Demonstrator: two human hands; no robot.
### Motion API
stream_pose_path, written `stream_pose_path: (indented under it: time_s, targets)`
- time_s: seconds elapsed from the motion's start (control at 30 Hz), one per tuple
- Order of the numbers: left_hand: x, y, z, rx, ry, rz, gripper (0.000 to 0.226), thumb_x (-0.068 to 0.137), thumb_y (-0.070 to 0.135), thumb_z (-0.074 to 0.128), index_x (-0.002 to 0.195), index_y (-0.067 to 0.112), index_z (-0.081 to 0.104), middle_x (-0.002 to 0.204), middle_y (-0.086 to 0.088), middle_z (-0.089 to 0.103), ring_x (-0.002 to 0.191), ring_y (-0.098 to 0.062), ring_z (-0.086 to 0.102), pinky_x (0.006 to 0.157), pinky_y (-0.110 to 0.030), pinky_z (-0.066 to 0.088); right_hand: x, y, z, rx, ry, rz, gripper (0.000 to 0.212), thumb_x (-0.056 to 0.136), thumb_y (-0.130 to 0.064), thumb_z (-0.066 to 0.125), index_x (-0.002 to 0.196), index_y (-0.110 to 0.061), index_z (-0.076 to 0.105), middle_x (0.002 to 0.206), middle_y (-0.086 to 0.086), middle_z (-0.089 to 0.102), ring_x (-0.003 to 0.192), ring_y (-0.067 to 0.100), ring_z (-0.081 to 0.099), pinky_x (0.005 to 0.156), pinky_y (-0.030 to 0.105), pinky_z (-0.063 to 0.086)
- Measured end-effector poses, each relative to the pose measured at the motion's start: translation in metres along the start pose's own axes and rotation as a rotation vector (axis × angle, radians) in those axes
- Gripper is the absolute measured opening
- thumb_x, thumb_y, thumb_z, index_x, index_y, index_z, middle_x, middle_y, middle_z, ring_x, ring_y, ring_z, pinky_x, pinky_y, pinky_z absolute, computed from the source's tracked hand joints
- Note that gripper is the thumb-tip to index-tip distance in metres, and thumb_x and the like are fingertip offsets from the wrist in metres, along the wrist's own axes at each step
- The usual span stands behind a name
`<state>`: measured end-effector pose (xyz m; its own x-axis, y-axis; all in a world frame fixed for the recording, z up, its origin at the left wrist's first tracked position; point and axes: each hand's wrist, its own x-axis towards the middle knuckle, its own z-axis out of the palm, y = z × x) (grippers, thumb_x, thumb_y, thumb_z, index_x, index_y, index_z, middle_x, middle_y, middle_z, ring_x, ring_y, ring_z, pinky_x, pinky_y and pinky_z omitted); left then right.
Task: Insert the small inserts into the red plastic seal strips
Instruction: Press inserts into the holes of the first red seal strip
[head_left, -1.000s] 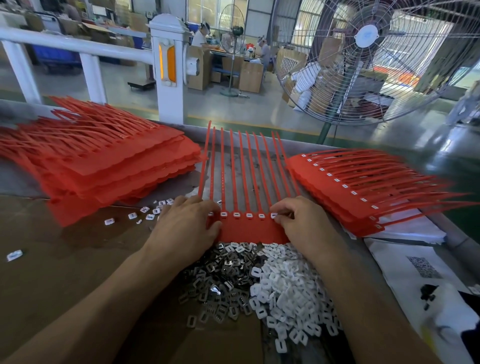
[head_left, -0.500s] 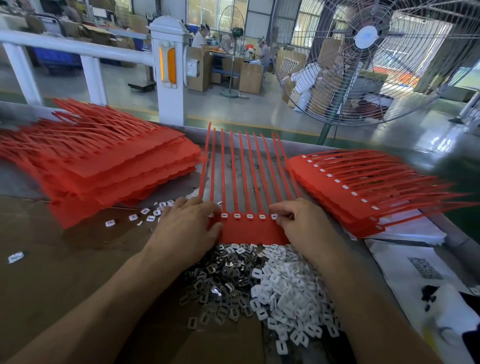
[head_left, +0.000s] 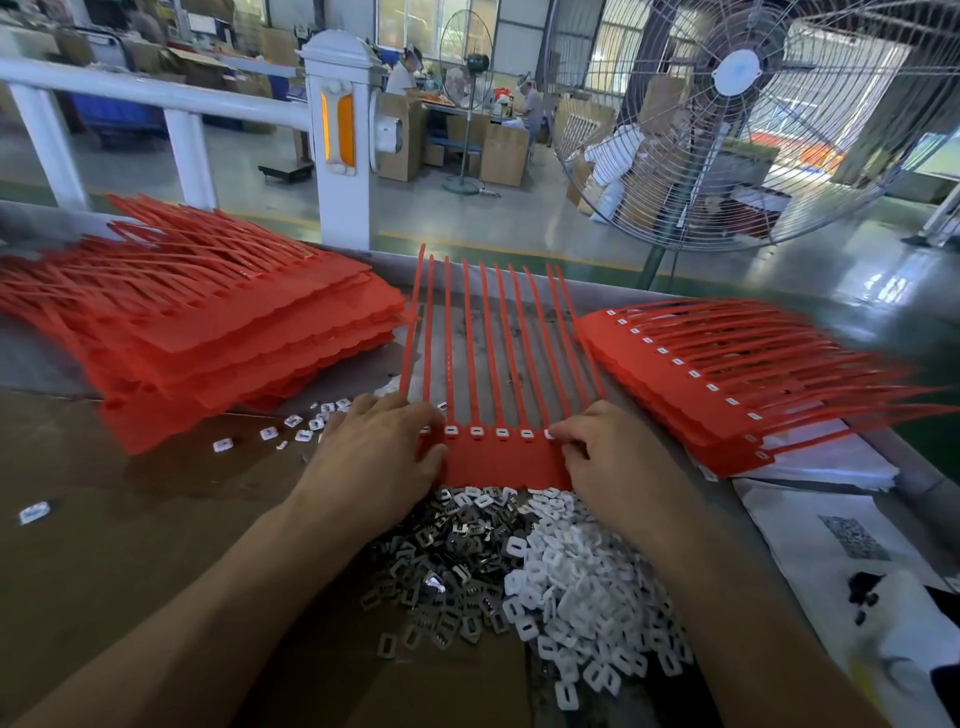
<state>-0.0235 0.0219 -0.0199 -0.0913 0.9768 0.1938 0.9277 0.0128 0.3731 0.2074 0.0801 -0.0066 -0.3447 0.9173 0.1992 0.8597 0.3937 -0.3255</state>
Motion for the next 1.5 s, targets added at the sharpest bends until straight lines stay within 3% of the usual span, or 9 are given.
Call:
stream_pose_path:
  time_s: [0.4, 0.53, 0.63, 0.8, 1.0, 1.13, 1.23, 1.33, 1.5]
  targets:
    - [-0.001, 0.000, 0.001, 0.004, 0.001, -0.006, 0.039, 0.098, 0.049, 0.053, 0.136, 0.039, 0.054, 0.133, 0.011, 0.055, 0.129, -0.017, 0.042, 0.112, -0.042, 0.033, -0.003, -0.018, -0.007, -0.308, -0.132, -0.051, 0.036, 0.099, -0.011, 0.047, 0.123, -0.021, 0.071, 0.111, 0.000, 0.051, 0.111, 0.022, 0.053, 0.092, 0.039, 0.049]
    - [-0.002, -0.001, -0.001, -0.011, -0.004, 0.000, 0.039, 0.098, 0.049, 0.053, 0.135, 0.039, 0.055, 0.132, 0.011, 0.056, 0.127, -0.018, 0.043, 0.112, -0.043, 0.035, -0.006, -0.003, -0.013, -0.105, -0.129, -0.005, 0.042, 0.101, -0.011, 0.048, 0.134, -0.026, 0.069, 0.128, -0.005, 0.058, 0.122, 0.016, 0.055, 0.105, 0.036, 0.045]
    - [-0.001, -0.001, -0.001, -0.011, -0.001, 0.003, 0.039, 0.097, 0.048, 0.054, 0.135, 0.038, 0.056, 0.133, 0.011, 0.056, 0.127, -0.019, 0.044, 0.111, -0.041, 0.035, -0.011, 0.005, -0.016, 0.135, -0.097, 0.056, 0.037, 0.103, -0.014, 0.055, 0.134, -0.029, 0.069, 0.126, -0.012, 0.061, 0.120, 0.008, 0.057, 0.108, 0.031, 0.044]
    - [-0.001, -0.002, -0.001, -0.008, 0.000, 0.004, 0.039, 0.098, 0.048, 0.054, 0.135, 0.038, 0.056, 0.133, 0.011, 0.056, 0.128, -0.018, 0.043, 0.111, -0.042, 0.035, -0.011, 0.005, -0.020, 0.173, -0.122, 0.046, 0.028, 0.102, -0.021, 0.064, 0.127, -0.030, 0.072, 0.122, -0.013, 0.066, 0.113, 0.004, 0.061, 0.106, 0.033, 0.048]
    - [0.000, -0.002, -0.002, -0.005, -0.003, 0.003, 0.038, 0.097, 0.049, 0.054, 0.133, 0.039, 0.057, 0.132, 0.010, 0.057, 0.128, -0.019, 0.044, 0.110, -0.043, 0.036, -0.015, 0.010, -0.028, 0.255, -0.162, 0.038, 0.016, 0.097, -0.022, 0.070, 0.100, -0.035, 0.078, 0.092, -0.019, 0.076, 0.082, -0.001, 0.071, 0.074, 0.021, 0.057]
    - [0.000, -0.002, -0.002, -0.001, -0.005, 0.002, 0.037, 0.097, 0.048, 0.055, 0.132, 0.039, 0.058, 0.133, 0.010, 0.057, 0.127, -0.020, 0.044, 0.109, -0.044, 0.037, -0.015, 0.015, -0.034, 0.258, -0.245, -0.061, 0.012, 0.092, -0.024, 0.077, 0.089, -0.036, 0.079, 0.089, -0.028, 0.072, 0.082, -0.008, 0.067, 0.069, 0.008, 0.046]
    - [0.000, -0.002, -0.002, 0.001, -0.007, 0.001, 0.037, 0.097, 0.048, 0.054, 0.132, 0.039, 0.058, 0.133, 0.010, 0.057, 0.127, -0.020, 0.044, 0.109, -0.044, 0.037, -0.015, 0.015, -0.037, 0.284, -0.297, -0.064, 0.005, 0.088, -0.035, 0.081, 0.084, -0.035, 0.078, 0.086, -0.020, 0.074, 0.079, -0.001, 0.068, 0.070, 0.015, 0.050]
    - [0.000, -0.002, -0.002, 0.001, -0.003, 0.003, 0.037, 0.097, 0.048, 0.054, 0.132, 0.039, 0.058, 0.132, 0.010, 0.057, 0.126, -0.021, 0.045, 0.108, -0.044, 0.037, -0.015, 0.015, -0.038, 0.295, -0.345, -0.025, 0.015, 0.083, -0.046, 0.083, 0.083, -0.032, 0.077, 0.081, -0.015, 0.075, 0.073, 0.002, 0.068, 0.069, 0.024, 0.052]
    - [0.001, -0.003, -0.001, 0.002, -0.010, 0.001, 0.038, 0.097, 0.049, 0.054, 0.134, 0.040, 0.056, 0.134, 0.011, 0.056, 0.127, -0.019, 0.044, 0.109, -0.044, 0.036, -0.016, 0.013, -0.035, 0.272, -0.314, -0.016, 0.011, 0.089, -0.033, 0.080, 0.080, -0.029, 0.076, 0.076, -0.011, 0.074, 0.066, 0.002, 0.067, 0.067, 0.029, 0.055]
